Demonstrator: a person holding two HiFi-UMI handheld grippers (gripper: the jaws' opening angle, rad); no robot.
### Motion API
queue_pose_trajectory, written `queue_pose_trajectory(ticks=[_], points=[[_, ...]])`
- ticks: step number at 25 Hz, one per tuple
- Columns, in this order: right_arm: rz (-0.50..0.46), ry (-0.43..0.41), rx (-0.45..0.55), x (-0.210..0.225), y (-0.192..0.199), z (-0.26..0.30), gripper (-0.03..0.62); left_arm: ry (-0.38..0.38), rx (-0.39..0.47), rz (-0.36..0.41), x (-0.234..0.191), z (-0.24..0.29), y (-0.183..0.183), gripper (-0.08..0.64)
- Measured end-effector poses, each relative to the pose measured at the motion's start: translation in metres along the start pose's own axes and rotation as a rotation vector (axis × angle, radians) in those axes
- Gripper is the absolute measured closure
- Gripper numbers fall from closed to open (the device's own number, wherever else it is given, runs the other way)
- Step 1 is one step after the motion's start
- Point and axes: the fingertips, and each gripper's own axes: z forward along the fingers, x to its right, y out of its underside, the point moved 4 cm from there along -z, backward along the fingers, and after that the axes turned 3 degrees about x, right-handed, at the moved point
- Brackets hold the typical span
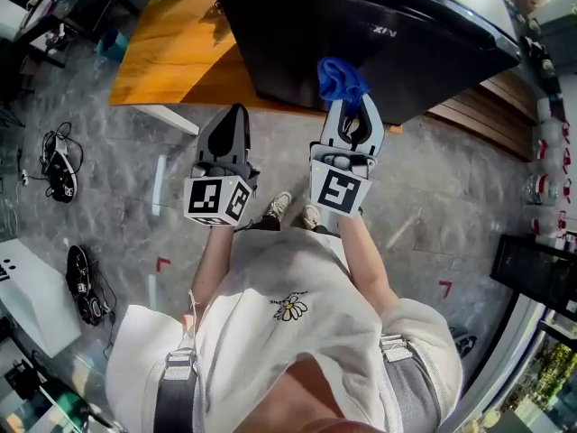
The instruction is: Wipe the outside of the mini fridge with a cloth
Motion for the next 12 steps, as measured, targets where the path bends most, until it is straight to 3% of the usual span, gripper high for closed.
queue_pose_trajectory(ticks=[7,12], points=[[0.057,-0.123,-0.032,-0.086,0.03,0.025,0.53,-0.084,0.001,0.028,-0.064,-0.021,-0.008,0.555],[0.04,-0.162,-0.066,-0.141,0.052,0.038,0.529,-0.151,-0.012,0.039,-0.121,-0.052,-0.016,0.555]])
